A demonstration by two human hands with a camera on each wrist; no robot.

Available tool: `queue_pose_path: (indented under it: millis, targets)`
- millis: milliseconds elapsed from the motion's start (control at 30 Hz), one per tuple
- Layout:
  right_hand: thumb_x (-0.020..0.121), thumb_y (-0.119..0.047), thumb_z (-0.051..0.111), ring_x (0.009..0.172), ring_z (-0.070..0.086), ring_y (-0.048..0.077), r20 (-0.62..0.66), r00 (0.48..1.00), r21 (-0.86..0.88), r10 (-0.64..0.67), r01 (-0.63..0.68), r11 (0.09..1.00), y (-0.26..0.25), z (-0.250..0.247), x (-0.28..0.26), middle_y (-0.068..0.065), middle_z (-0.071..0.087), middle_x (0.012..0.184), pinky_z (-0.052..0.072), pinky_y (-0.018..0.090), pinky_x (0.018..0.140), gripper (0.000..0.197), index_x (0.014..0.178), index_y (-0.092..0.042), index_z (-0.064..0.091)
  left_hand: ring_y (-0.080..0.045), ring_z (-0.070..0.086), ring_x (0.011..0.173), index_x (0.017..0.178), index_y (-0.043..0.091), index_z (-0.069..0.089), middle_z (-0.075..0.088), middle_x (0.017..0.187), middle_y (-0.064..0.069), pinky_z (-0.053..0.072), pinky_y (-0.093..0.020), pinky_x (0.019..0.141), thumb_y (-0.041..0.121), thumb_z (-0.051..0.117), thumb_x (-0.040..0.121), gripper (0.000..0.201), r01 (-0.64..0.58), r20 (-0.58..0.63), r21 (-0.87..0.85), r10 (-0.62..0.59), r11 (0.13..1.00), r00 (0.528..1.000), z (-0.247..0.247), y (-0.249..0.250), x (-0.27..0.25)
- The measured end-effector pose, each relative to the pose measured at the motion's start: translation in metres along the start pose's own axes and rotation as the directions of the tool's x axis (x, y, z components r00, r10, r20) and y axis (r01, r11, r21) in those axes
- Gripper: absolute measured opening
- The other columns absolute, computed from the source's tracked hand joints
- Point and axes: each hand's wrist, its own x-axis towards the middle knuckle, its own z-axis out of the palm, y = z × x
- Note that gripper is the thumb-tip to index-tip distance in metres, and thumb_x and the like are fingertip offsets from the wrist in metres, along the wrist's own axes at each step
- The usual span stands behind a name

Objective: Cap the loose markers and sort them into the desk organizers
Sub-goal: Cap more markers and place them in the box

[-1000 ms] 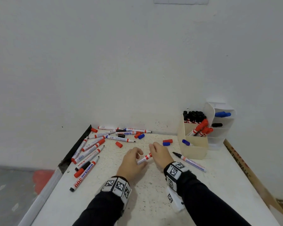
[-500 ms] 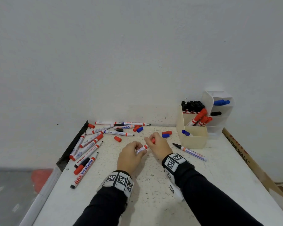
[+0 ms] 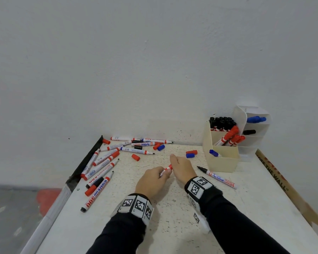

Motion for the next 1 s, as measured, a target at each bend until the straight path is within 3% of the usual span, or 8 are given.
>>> queue_pose_path:
  millis: [100, 167, 267, 600, 867, 1000]
  targets:
    - [0.099, -0.026, 0.031, 0.054, 0.033, 0.012, 0.013, 0.996, 0.030, -0.084, 0.084, 0.996, -0.001, 0.000, -0.001, -0.002, 0.034, 0.055, 0.027, 0.029, 0.056, 0.046, 0.054, -0.017, 0.034, -0.005, 0.041, 0.053, 0.072, 0.015, 0.051, 0.047, 0.062, 0.008, 0.035, -0.022, 0.053, 0.041, 0.036, 0.098, 0.040, 0.050, 0.103, -0.209, -0.029, 0.977, 0.994, -0.002, 0.005, -0.002]
    - [0.099, -0.023, 0.034, 0.052, 0.030, 0.010, -0.002, 0.987, 0.097, -0.159, 0.159, 0.983, -0.002, -0.003, -0.003, -0.003, 0.031, 0.053, 0.026, 0.026, 0.054, 0.046, 0.053, -0.018, 0.032, -0.006, 0.031, 0.040, 0.065, 0.017, 0.044, 0.040, 0.055, 0.007, 0.027, -0.019, 0.040, 0.044, 0.034, 0.097, 0.043, 0.137, 0.179, -0.403, -0.069, 0.905, 0.981, -0.005, 0.008, -0.005]
    - [0.099, -0.021, 0.036, 0.050, 0.028, 0.009, -0.030, 0.974, 0.146, -0.225, 0.227, 0.963, -0.001, -0.004, -0.005, -0.004, 0.029, 0.052, 0.025, 0.024, 0.052, 0.045, 0.053, -0.018, 0.032, -0.006, 0.024, 0.033, 0.063, 0.018, 0.042, 0.036, 0.046, 0.009, 0.019, -0.016, 0.034, 0.045, 0.033, 0.097, 0.045, 0.227, 0.263, -0.533, -0.096, 0.815, 0.960, -0.008, 0.013, -0.008]
    - [0.097, -0.029, 0.038, 0.057, 0.034, 0.012, 0.015, 0.975, 0.123, -0.223, 0.219, 0.968, 0.003, 0.000, -0.005, -0.003, 0.035, 0.056, 0.032, 0.030, 0.061, 0.042, 0.056, -0.020, 0.038, 0.001, 0.031, 0.032, 0.067, 0.017, 0.053, 0.042, 0.055, 0.006, 0.026, -0.016, 0.042, 0.042, 0.038, 0.096, 0.042, 0.123, 0.107, -0.395, -0.088, 0.911, 0.990, -0.005, 0.008, -0.005]
    - [0.095, -0.034, 0.045, 0.056, 0.036, 0.012, -0.007, 0.986, 0.122, -0.167, 0.167, 0.978, 0.005, 0.001, -0.002, -0.004, 0.038, 0.056, 0.032, 0.027, 0.059, 0.039, 0.059, -0.018, 0.039, -0.012, 0.044, 0.064, 0.090, 0.004, 0.064, 0.050, 0.071, -0.001, 0.034, -0.024, 0.060, 0.024, 0.050, 0.091, 0.025, 0.066, 0.009, -0.367, -0.068, 0.928, 0.998, -0.003, 0.006, -0.006]
    - [0.092, -0.034, 0.051, 0.055, 0.043, 0.009, -0.051, 0.988, 0.207, -0.143, 0.150, 0.967, 0.003, 0.000, -0.001, -0.002, 0.049, 0.059, 0.036, 0.021, 0.058, 0.033, 0.066, -0.015, 0.047, -0.011, 0.045, 0.068, 0.101, 0.004, 0.063, 0.052, 0.075, 0.001, 0.036, -0.023, 0.064, 0.016, 0.046, 0.092, 0.022, 0.039, -0.043, -0.379, -0.060, 0.924, 0.997, -0.005, 0.009, -0.008]
